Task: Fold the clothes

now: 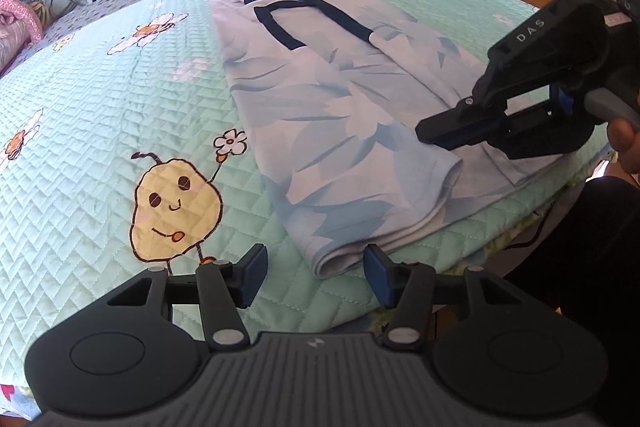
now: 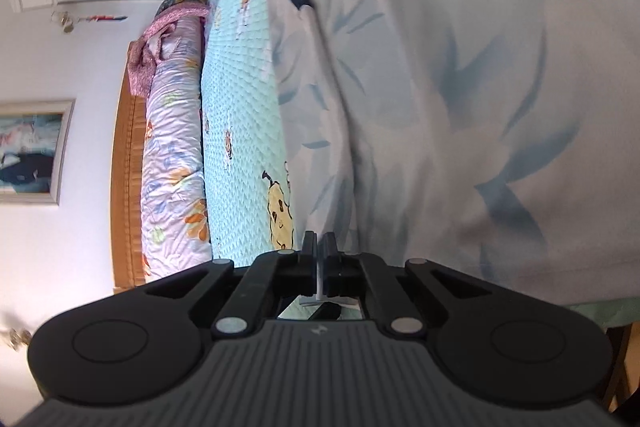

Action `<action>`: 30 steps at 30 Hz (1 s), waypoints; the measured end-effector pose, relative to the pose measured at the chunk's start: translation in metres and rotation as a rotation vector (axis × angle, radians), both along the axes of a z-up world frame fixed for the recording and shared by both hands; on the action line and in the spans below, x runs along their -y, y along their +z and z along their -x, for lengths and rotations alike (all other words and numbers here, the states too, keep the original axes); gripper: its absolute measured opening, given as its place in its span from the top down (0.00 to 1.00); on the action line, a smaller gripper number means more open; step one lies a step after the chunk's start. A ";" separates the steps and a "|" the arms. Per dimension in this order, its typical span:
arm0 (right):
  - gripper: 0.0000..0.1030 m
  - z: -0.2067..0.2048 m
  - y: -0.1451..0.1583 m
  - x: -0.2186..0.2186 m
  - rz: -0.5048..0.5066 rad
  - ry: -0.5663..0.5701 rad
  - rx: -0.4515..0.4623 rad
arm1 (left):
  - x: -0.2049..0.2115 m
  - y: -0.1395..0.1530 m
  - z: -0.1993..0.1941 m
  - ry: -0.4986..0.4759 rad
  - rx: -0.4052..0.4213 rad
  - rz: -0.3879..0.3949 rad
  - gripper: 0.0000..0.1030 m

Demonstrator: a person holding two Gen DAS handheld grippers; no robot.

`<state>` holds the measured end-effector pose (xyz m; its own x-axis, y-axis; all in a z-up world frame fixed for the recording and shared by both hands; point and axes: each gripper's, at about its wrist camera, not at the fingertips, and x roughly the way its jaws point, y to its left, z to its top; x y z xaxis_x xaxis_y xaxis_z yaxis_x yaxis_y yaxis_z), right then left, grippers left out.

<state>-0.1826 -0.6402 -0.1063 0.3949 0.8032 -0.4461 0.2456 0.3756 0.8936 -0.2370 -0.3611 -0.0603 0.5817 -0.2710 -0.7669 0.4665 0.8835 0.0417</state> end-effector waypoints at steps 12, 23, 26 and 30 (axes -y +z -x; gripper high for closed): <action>0.94 0.000 -0.003 -0.003 0.046 0.014 0.001 | -0.014 0.003 -0.002 0.051 0.003 -0.003 0.46; 0.92 0.009 0.028 -0.012 0.272 0.118 0.151 | -0.002 0.004 0.000 -0.029 0.011 -0.004 0.46; 0.92 0.022 0.059 -0.040 0.506 0.265 0.380 | 0.000 0.001 0.003 -0.046 -0.010 -0.022 0.46; 0.92 0.043 0.082 -0.095 0.789 0.498 0.676 | -0.009 0.005 0.002 0.007 -0.029 0.008 0.46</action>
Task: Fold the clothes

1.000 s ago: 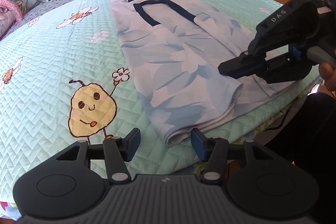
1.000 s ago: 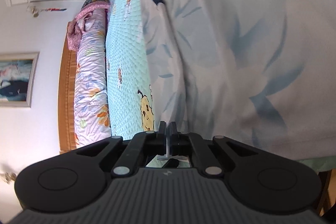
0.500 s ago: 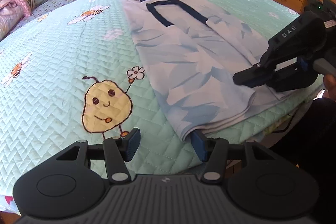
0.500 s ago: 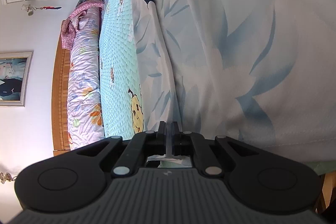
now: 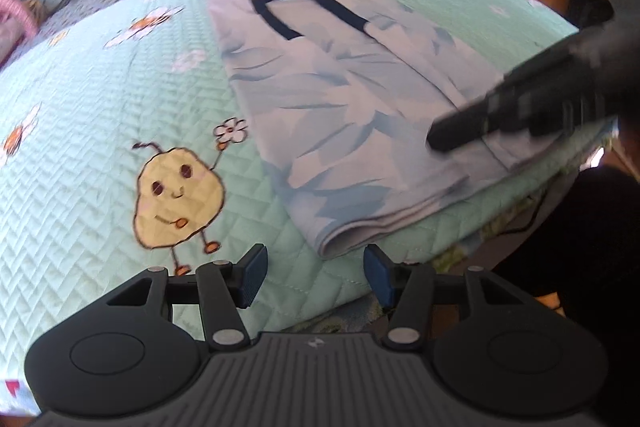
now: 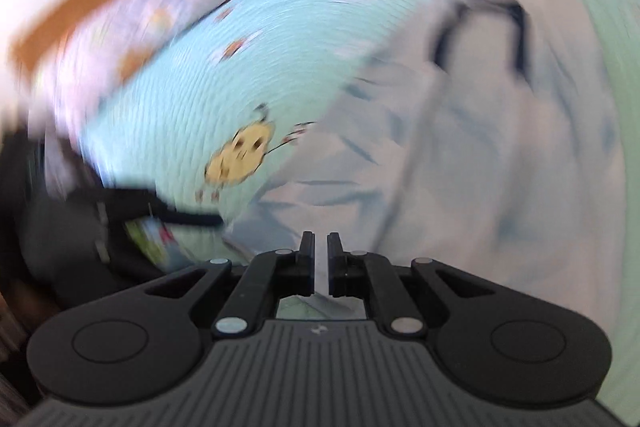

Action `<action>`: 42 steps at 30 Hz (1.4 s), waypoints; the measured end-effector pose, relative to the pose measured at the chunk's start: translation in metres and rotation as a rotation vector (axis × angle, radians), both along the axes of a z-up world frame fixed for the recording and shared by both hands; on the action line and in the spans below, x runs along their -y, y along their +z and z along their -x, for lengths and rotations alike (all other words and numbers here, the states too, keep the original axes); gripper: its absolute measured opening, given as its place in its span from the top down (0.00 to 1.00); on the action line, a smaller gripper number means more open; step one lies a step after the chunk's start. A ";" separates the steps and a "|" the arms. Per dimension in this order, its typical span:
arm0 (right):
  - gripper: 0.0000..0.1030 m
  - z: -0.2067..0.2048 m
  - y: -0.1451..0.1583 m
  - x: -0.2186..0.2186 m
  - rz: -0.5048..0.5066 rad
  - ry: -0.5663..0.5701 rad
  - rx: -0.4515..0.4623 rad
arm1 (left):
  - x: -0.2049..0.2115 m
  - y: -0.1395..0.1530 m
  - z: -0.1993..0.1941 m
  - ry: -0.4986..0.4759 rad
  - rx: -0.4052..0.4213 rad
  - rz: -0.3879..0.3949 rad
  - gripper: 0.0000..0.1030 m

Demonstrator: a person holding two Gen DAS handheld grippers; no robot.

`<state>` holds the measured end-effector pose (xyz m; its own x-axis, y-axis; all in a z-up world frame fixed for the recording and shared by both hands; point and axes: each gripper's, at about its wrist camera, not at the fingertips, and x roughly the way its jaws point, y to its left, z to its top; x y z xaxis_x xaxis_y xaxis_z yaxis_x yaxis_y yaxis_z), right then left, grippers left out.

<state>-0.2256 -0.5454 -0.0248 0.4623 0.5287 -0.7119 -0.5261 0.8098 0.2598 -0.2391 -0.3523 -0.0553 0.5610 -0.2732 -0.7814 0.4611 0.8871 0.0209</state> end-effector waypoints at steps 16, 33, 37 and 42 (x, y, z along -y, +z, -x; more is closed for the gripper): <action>0.84 0.032 -0.018 -0.070 0.384 0.309 0.281 | -0.019 0.003 -0.004 0.043 0.007 0.035 0.44; 1.00 0.048 -0.013 -0.087 0.468 0.366 0.426 | -0.023 0.005 0.003 0.029 0.005 0.042 0.42; 1.00 0.048 -0.009 -0.085 0.449 0.349 0.422 | -0.024 0.007 0.006 0.031 0.024 0.031 0.41; 1.00 0.044 -0.009 -0.082 0.454 0.324 0.420 | -0.020 0.008 0.006 0.016 0.030 0.027 0.40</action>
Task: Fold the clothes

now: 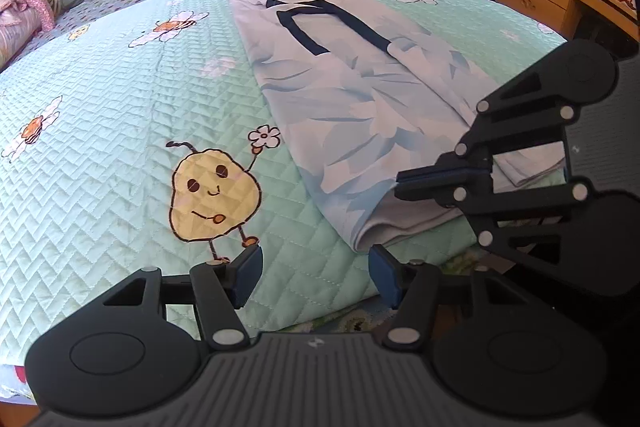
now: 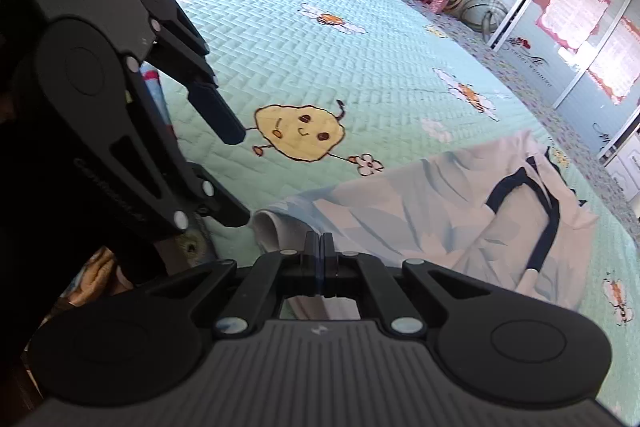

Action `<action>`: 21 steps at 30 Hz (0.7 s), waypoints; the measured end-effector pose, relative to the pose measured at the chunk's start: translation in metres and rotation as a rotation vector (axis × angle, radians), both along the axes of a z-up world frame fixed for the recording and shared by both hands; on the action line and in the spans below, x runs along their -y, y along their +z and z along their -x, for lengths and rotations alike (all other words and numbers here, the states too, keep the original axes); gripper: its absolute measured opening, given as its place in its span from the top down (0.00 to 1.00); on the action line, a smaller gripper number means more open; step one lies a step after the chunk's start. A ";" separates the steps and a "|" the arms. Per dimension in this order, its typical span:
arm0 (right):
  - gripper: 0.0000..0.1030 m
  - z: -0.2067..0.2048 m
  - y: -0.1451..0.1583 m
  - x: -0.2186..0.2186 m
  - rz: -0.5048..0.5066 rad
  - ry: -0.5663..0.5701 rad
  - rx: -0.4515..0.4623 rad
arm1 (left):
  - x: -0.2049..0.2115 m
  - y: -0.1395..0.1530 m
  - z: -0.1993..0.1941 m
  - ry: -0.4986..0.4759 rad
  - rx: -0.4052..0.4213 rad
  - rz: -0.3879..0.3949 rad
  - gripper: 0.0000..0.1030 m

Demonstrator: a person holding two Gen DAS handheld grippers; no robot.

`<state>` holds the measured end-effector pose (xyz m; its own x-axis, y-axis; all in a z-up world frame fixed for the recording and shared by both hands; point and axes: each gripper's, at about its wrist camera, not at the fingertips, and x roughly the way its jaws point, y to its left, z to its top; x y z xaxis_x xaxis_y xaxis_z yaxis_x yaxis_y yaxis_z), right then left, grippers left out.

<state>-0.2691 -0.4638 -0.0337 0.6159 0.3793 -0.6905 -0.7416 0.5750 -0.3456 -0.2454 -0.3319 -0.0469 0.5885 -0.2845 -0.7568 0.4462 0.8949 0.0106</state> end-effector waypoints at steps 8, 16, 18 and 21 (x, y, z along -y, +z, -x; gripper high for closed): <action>1.00 0.003 -0.001 0.004 -0.009 0.003 0.020 | -0.001 0.005 -0.002 0.002 -0.019 0.035 0.40; 1.00 -0.001 0.005 0.005 -0.043 -0.006 -0.008 | 0.016 0.015 -0.006 -0.041 0.083 0.012 0.40; 1.00 -0.001 0.007 0.006 -0.046 -0.014 -0.006 | 0.020 0.014 -0.007 -0.056 0.098 0.003 0.40; 1.00 -0.001 0.007 0.008 -0.050 -0.020 -0.009 | 0.025 0.012 -0.009 -0.067 0.129 -0.046 0.40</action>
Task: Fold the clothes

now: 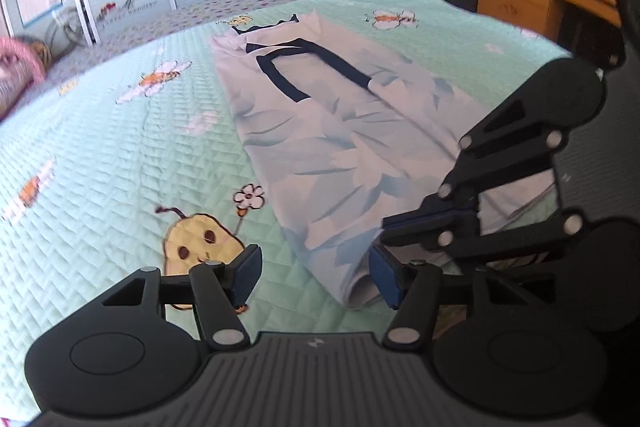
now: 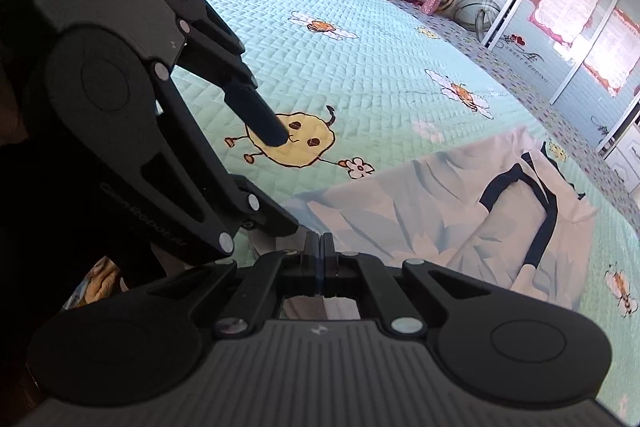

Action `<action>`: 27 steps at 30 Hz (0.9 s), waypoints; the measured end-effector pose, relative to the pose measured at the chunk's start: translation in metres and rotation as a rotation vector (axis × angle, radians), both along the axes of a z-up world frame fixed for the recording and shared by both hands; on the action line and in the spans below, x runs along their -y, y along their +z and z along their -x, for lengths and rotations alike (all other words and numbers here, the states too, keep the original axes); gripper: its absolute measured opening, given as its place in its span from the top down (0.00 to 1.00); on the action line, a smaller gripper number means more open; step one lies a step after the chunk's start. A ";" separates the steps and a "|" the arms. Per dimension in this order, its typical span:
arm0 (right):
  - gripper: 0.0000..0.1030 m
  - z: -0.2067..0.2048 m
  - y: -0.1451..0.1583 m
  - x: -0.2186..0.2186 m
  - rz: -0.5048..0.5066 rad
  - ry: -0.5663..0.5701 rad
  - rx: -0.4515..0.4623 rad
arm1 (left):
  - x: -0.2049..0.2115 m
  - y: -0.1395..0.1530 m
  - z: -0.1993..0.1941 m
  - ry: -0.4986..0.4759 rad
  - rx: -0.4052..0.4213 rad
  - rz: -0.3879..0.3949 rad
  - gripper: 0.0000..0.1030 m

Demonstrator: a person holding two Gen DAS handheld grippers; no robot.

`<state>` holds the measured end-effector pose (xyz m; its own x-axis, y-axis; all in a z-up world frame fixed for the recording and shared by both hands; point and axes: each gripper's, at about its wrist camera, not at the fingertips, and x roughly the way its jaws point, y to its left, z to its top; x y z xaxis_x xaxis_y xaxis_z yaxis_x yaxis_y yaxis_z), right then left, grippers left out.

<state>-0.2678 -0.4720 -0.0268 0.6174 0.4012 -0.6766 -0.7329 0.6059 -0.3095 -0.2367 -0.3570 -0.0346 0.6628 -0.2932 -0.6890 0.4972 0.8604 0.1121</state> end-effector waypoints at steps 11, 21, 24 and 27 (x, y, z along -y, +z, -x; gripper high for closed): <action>1.00 -0.007 -0.001 0.000 0.004 0.003 -0.004 | 0.006 0.000 0.004 -0.066 0.068 -0.104 0.40; 1.00 -0.016 0.002 0.012 -0.066 0.003 -0.087 | 0.006 -0.007 0.000 -0.145 0.035 -0.129 0.40; 1.00 -0.012 0.002 0.009 -0.062 0.026 -0.081 | 0.009 -0.008 -0.003 -0.144 0.037 -0.135 0.40; 1.00 -0.008 0.003 0.007 -0.053 0.038 -0.068 | 0.012 -0.009 -0.006 -0.145 0.043 -0.148 0.40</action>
